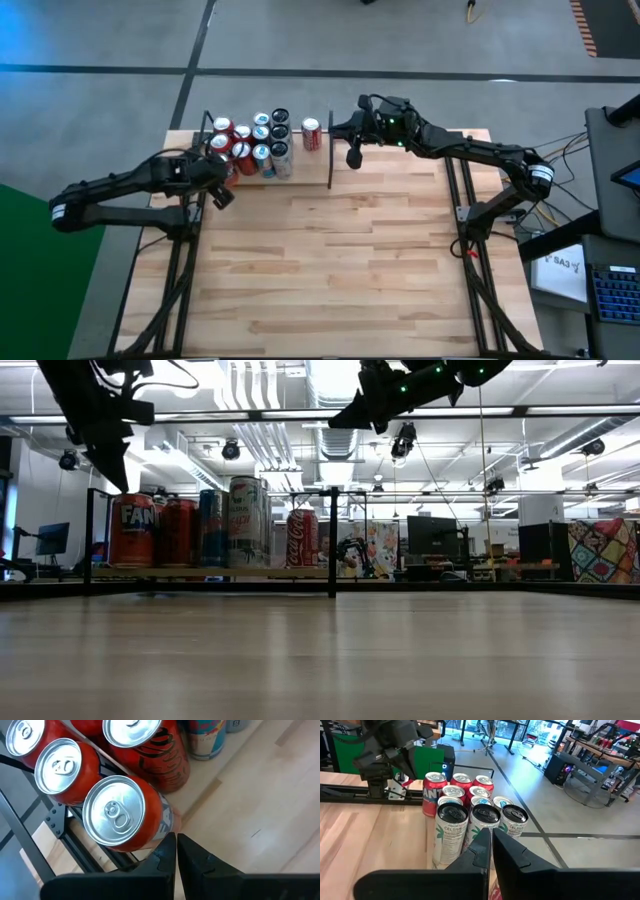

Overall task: Place canned beverage on shelf
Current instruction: Put the orange soda can on the shelf aligned with the other orange soda cans

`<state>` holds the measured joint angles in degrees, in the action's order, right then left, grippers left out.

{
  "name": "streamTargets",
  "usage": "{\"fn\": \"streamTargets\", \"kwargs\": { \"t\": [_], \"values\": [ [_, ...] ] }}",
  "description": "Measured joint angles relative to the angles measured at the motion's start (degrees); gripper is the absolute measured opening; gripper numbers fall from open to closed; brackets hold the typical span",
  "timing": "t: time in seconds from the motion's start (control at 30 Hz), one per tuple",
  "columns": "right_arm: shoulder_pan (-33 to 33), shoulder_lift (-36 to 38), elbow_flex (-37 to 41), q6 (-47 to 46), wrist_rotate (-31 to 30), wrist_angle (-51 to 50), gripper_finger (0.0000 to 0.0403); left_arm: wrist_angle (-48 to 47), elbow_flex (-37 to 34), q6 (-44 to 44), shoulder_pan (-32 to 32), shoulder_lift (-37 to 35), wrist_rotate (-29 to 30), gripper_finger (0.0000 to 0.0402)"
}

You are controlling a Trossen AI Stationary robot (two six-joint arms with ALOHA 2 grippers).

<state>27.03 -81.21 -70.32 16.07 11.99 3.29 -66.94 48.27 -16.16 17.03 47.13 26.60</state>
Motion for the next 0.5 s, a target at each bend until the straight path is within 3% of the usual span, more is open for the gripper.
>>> {"fn": "streamTargets", "kwargs": {
  "t": [0.5],
  "values": [
    [0.0, 0.0, 0.0, 0.0, 0.0, 0.0, 0.0009, -0.5, -0.1, -1.3, 0.2, 1.3, 4.3, 0.0000]
  ]
}}
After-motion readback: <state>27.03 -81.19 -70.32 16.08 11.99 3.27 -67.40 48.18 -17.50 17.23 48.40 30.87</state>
